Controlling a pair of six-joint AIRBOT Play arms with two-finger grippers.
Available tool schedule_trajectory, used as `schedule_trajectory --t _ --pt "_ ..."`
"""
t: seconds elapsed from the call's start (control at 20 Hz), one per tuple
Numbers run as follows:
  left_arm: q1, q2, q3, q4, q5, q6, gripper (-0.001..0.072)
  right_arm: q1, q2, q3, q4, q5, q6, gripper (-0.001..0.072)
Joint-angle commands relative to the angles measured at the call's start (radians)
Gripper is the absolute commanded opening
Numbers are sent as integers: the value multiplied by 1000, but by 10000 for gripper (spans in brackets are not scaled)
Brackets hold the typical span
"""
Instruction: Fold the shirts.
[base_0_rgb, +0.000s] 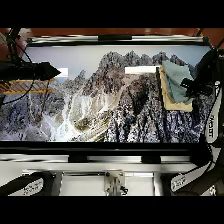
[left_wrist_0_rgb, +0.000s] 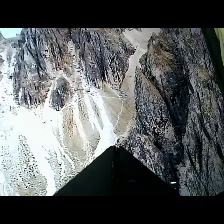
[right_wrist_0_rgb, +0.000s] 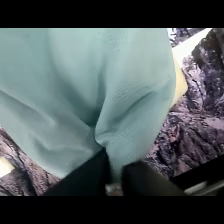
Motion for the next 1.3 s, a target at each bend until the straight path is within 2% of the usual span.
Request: schedule_trajectory --t 0.0,0.1,0.2,0.3,0.4,0.45,0.55,0.6,0.7,0.75,1.25 --pt "-19 -11 0 0 0 0 38 2 1 -3 -68 -26 -49 594" --pt "-23 -13 0 1 -3 0 37 2 28 -3 -113 -65 -153 618" --pt "-28 -14 0 48 -4 0 36 3 96 0 -119 -14 -227 617" --pt "-60 -29 0 268 -18 -40 35 27 197 10 -29 125 -215 617" --pt "-102 -79 0 531 -106 -190 35 85 282 10 102 227 -209 617" --pt "-123 -109 0 602 -182 -220 35 134 298 9 117 230 -209 617" --pt "-164 -165 0 647 -313 -225 39 231 278 -7 89 161 -209 617" --pt "-179 -182 0 647 -346 -225 96 268 254 -30 122 130 -209 617" --pt "-198 -194 0 647 -358 -225 482 310 206 -76 206 100 -199 617" --pt "-201 -193 0 647 -350 -224 520 321 184 -86 219 87 -181 617" --pt "-199 -198 0 647 -351 -211 520 351 143 -86 219 55 -183 617"
